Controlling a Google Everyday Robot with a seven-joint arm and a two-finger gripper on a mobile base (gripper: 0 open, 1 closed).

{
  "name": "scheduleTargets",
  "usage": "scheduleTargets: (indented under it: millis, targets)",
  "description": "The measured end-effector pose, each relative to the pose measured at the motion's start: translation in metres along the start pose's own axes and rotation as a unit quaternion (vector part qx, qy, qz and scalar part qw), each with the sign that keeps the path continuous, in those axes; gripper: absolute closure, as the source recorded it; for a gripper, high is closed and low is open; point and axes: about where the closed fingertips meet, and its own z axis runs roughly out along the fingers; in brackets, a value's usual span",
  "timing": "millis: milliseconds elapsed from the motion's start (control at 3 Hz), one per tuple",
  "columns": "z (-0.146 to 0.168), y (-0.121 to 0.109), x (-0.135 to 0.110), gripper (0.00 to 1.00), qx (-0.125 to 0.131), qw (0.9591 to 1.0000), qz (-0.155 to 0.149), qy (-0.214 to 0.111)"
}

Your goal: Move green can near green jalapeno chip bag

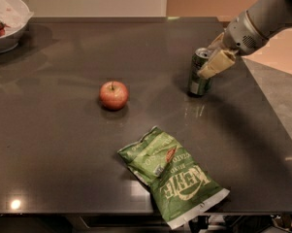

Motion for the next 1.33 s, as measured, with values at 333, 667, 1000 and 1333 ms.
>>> scheduleTargets:
  millis: [333,667,1000,1333]
  targets:
    - [-0.012,0.032,-0.002,1.0,-0.023,0.9989,-0.04,-0.004]
    - [-0.02,0.063,-0.002,1.0,-0.041,0.9965,-0.072,-0.011]
    - [-0.025,0.082,-0.002,1.0,-0.052,0.9943,-0.092,-0.015]
    - [-0.017,0.11,-0.013,1.0,-0.076,0.989,-0.123,-0.029]
